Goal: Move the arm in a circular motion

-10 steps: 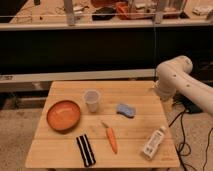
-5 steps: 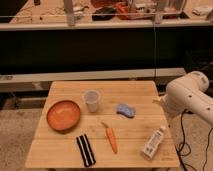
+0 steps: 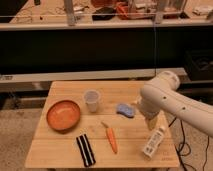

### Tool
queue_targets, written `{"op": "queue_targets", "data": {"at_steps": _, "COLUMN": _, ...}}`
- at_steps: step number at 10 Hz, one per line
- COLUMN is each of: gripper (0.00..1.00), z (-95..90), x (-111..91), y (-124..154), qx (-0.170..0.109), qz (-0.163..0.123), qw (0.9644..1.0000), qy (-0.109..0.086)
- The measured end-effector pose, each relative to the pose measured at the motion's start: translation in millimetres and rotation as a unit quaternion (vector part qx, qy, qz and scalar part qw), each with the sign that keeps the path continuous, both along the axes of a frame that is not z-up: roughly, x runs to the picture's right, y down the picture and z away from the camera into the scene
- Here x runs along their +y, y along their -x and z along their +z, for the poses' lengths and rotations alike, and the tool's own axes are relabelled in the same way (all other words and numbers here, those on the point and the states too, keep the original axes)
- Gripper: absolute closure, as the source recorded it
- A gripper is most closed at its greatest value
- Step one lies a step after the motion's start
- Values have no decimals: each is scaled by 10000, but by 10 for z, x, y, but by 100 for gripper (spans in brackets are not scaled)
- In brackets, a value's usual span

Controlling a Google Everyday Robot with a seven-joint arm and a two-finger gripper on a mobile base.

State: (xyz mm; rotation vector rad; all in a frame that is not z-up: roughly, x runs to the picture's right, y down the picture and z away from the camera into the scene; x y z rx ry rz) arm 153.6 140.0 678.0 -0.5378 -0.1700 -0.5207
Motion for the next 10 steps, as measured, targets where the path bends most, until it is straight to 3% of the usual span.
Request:
{"op": "queue_targets", "data": {"at_steps": 3, "gripper": 20, "z": -36, "x": -62, "y": 779, "qx": -280, "qz": -210, "qw": 9993, "qy": 134}}
{"op": "queue_targets", "data": {"at_steps": 5, "gripper": 20, "z": 104, "x": -272, "y": 1206, "qx": -424, "qz": -388, "qw": 9983, "qy": 40}}
{"op": "queue_targets", "data": {"at_steps": 8, "gripper": 20, "z": 481, "x": -671, "y": 1374, "qx": -349, "qz": -569, "qw": 9976, "qy": -160}}
{"op": "queue_targets", "data": {"at_steps": 10, "gripper": 20, "z": 754, "x": -882, "y": 1247, "qx": -180, "qz": -594, "qw": 9979, "qy": -185}}
